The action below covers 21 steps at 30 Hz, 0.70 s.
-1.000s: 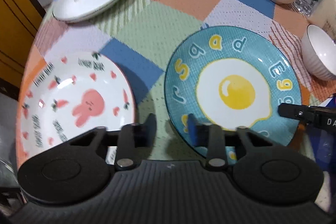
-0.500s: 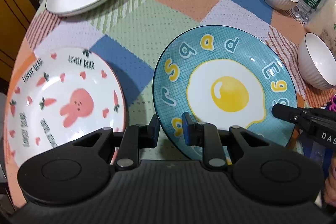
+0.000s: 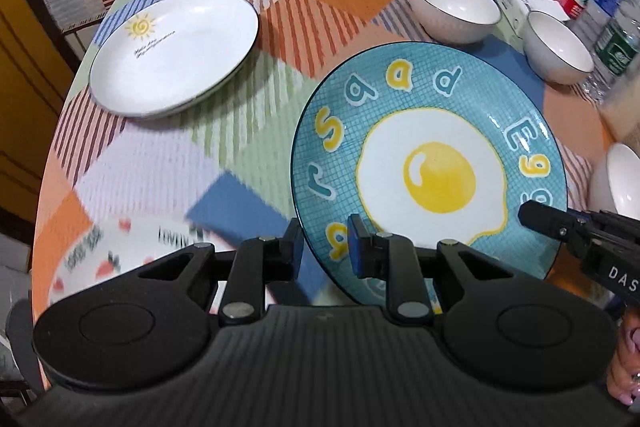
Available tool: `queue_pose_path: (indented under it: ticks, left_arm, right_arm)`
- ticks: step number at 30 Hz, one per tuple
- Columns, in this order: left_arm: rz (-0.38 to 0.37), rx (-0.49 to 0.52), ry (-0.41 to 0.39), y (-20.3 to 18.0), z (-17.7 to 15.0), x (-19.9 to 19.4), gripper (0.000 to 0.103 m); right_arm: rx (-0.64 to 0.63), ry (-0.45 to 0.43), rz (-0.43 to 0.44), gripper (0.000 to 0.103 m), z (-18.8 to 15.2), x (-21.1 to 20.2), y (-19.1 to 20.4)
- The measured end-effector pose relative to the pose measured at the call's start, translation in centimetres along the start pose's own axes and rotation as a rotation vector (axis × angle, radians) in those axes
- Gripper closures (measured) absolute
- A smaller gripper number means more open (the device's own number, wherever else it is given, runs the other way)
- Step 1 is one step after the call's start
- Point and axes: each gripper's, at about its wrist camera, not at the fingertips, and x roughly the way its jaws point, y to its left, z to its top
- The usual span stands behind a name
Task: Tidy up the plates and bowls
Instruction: 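Lift the blue fried-egg plate with the right gripper and carry it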
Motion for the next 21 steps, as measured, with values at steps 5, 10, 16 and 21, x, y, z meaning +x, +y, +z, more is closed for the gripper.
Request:
queue_pose_path:
  ticks: [5,10,16,21]
  left_arm:
    - [-0.011,-0.004,0.001,0.7,2.3,2.3,0.082]
    - [-0.009,-0.009,0.019,0.8,3.1,4.2,0.081]
    - [0.001,0.006,0.031,0.3,2.8,5.2,0.081]
    - [0.000,0.021,0.035,0.2,2.6,4.9,0.079]
  right_arm:
    - [0.007,-0.004,-0.044,0.084,1.3,1.9,0.1]
    - [0.025,0.012,-0.084,0.084,1.8,3.6,-0.1]
    - [0.009,0.035,-0.144,0.082,1.5,4.7,0.1]
    - [-0.007,0.073,-0.175,0.073,1.6,5.2,0.5]
